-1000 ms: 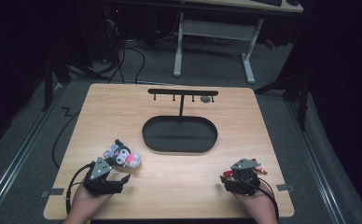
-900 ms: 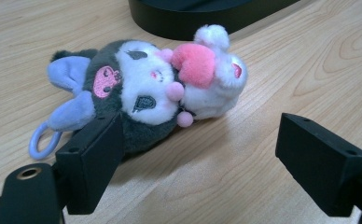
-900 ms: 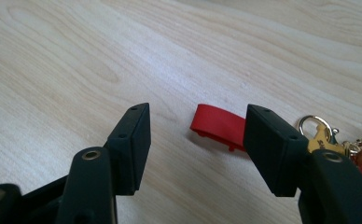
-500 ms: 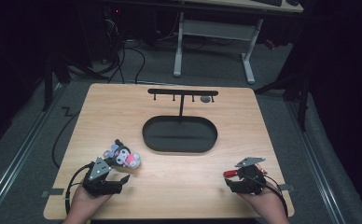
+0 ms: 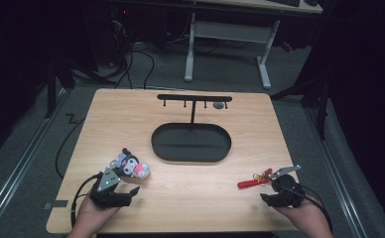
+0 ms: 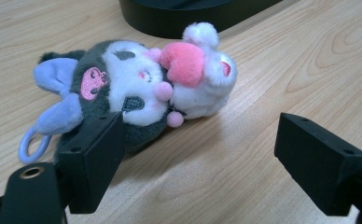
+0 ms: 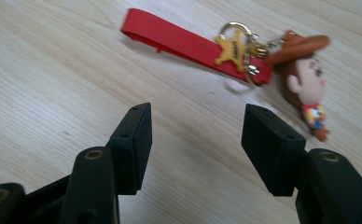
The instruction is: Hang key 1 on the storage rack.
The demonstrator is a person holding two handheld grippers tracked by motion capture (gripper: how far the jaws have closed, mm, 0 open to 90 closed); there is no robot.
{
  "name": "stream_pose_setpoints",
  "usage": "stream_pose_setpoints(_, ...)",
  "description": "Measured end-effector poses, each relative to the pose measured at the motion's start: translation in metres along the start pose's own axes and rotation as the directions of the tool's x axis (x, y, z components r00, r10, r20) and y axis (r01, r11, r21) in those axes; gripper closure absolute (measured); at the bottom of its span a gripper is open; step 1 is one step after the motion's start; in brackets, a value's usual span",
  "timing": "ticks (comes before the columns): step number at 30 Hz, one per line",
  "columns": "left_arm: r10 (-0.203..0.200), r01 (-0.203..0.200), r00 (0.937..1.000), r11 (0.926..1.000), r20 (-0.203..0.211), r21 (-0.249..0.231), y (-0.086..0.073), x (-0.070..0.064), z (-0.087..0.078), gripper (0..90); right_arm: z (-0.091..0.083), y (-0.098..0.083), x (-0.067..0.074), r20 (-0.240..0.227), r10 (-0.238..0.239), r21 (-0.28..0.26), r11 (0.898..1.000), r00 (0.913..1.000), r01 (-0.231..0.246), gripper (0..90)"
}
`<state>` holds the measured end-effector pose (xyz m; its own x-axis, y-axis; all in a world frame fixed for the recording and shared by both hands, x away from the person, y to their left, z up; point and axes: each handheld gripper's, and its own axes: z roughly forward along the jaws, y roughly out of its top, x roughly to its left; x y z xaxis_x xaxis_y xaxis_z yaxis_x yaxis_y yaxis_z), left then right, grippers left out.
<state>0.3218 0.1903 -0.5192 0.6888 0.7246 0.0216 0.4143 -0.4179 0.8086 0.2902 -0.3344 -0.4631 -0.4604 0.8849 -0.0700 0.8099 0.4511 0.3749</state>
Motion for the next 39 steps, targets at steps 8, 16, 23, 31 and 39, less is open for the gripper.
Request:
stream_pose_setpoints(8, 0.01, -0.01, 0.9999, 0.9999, 0.009, -0.01, 0.0, -0.001, -0.001, 17.1, -0.001, 0.007, -0.021, 0.018, -0.002, 0.048, 0.999, 0.9998, 0.001, 49.4)
stream_pose_setpoints(16, 0.008, -0.008, 0.9999, 0.9999, 0.008, -0.014, 0.0, 0.0, -0.002, 17.1, 0.003, 0.022, -0.037, 0.033, -0.028, 0.091, 0.996, 0.9991, 0.025, 54.3)
stream_pose_setpoints(23, 0.01, -0.01, 0.9999, 0.9999, 0.008, -0.012, 0.0, 0.0, -0.003, 17.1, 0.014, 0.031, -0.041, 0.078, -0.069, 0.121, 0.991, 0.9946, 0.059, 51.6)
stream_pose_setpoints(31, 0.006, -0.005, 1.0, 0.9999, 0.007, -0.009, -0.001, 0.001, -0.003, 17.2, 0.032, 0.036, -0.047, 0.1, -0.077, 0.152, 0.986, 0.992, 0.061, 51.0)
stream_pose_setpoints(39, 0.007, -0.007, 0.9999, 1.0, 0.011, -0.006, -0.001, 0.001, -0.003, 17.2, 0.041, 0.041, -0.051, 0.09, -0.088, 0.164, 0.984, 0.992, 0.072, 55.0)
